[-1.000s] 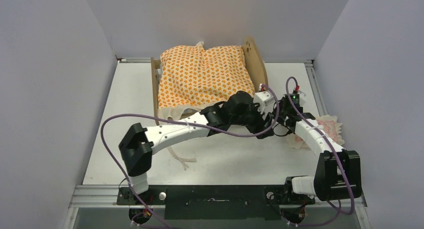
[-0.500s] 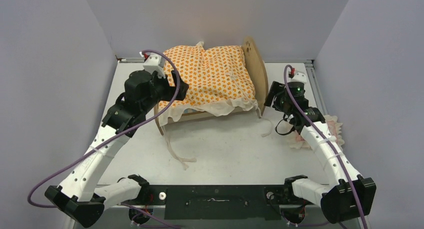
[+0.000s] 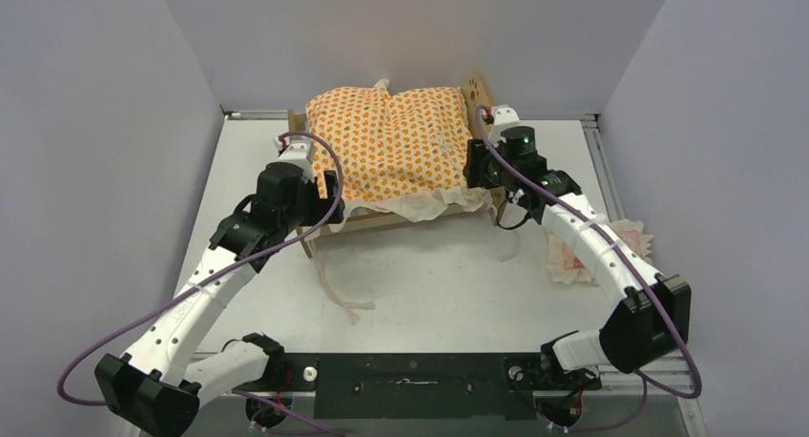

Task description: Set up the pet bed

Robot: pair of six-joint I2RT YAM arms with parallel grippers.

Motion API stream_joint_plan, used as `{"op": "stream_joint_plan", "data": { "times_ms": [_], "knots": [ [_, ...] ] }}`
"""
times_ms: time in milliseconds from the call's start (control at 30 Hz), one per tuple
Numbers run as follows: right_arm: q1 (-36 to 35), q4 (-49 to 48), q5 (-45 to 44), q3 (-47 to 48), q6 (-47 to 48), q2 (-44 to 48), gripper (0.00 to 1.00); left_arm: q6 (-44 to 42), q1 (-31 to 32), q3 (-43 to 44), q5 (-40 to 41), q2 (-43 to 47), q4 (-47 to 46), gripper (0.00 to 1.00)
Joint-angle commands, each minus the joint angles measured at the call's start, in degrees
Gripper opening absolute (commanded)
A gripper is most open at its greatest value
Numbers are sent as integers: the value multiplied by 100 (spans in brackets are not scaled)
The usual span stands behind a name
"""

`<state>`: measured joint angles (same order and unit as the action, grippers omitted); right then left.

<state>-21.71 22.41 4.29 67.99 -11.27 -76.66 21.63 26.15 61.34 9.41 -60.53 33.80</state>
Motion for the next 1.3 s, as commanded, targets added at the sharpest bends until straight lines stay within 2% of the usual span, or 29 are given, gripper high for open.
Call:
{"op": "stream_joint_plan", "data": {
  "times_ms": [0,233,467,600,700,867,1000,1200,1233,1267],
  "knots": [
    [-198,-454,393,626,446,-598,50,66,-40,-104,199,342,58,81],
    [-212,-529,422,1322,631,-1581,47,117,-64,-320,288,694,294,81],
    [-216,-543,438,1366,732,-1996,36,209,-75,-514,299,948,418,82],
    [-224,-384,444,1363,714,-1915,15,180,-75,-542,357,990,451,82],
    [-219,-286,378,1235,697,-1587,7,167,-75,-553,377,976,415,82],
    [-214,-105,144,684,580,-570,6,166,-74,-605,361,905,249,82],
    [-211,-95,-92,-246,215,366,7,166,-92,-632,350,801,92,82],
    [-203,110,-761,-2041,-1054,1787,8,114,-110,-633,459,695,-30,82],
    [-209,306,-1123,-2357,-1371,2033,9,105,-110,-625,478,690,-20,82],
    [-212,601,-1469,-2522,-1697,2292,16,108,-110,-619,487,687,-19,82]
  ]
}}
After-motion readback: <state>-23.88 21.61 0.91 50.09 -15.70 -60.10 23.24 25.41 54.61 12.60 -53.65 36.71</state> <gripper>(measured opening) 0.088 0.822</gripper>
